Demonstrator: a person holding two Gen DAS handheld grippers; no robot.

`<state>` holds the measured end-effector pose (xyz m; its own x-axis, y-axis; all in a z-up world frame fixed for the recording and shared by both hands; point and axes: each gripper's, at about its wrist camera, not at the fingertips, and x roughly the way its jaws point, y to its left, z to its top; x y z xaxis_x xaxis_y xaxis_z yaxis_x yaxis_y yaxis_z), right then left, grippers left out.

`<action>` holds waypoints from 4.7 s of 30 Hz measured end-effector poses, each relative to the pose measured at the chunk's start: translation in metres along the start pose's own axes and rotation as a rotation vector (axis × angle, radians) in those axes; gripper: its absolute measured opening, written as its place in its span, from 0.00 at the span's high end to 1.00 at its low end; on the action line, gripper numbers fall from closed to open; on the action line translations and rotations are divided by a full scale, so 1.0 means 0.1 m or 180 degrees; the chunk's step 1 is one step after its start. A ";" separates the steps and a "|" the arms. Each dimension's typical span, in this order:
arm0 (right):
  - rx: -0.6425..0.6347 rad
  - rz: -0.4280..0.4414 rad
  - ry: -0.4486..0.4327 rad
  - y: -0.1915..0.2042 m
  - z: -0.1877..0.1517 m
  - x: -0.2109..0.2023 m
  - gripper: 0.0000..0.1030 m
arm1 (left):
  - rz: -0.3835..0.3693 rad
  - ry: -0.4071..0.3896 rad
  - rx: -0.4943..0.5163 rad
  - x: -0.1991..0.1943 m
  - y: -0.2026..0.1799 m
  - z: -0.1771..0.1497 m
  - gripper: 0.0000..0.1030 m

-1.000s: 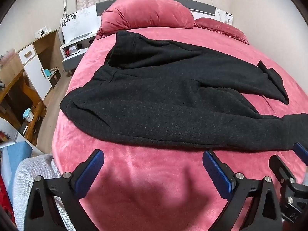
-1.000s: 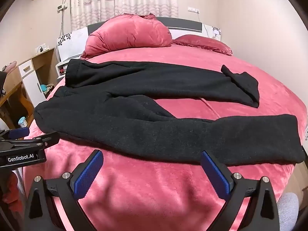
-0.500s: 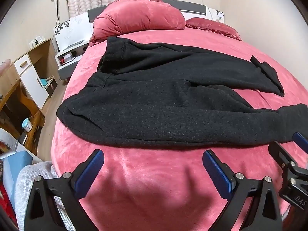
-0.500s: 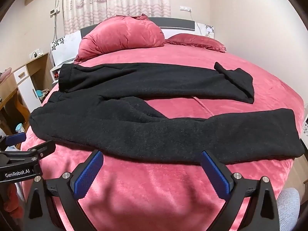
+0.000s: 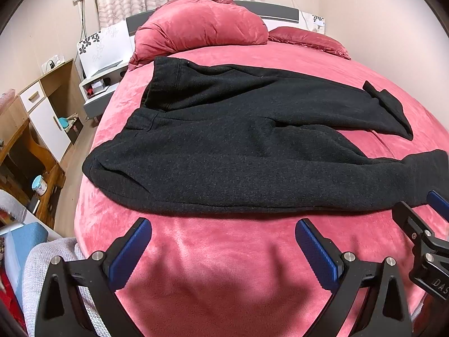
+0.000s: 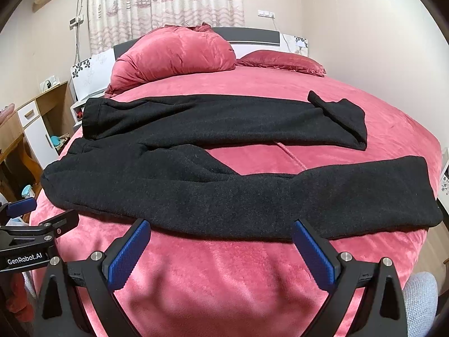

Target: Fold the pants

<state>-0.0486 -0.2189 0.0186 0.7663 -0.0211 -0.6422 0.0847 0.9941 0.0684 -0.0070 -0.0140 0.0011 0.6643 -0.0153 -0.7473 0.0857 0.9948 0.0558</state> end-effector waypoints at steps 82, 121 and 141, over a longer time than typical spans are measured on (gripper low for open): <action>0.0146 -0.0660 0.0061 -0.60 0.38 0.83 0.01 | -0.0086 -0.0009 0.0100 1.24 0.87 2.10 0.36; -0.0296 -0.0259 0.0237 -0.09 0.65 1.06 0.01 | -0.0209 0.0097 -0.1069 1.89 1.70 2.98 0.97; 0.0099 -0.0166 0.0499 -0.17 0.63 1.42 0.00 | 0.0125 0.0370 -0.0568 1.83 1.91 1.89 0.34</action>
<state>0.0993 -0.2453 -0.0253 0.6517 -0.0532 -0.7566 0.1432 0.9882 0.0539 0.2708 0.1538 0.0000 0.5735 0.0252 -0.8188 -0.0782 0.9966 -0.0242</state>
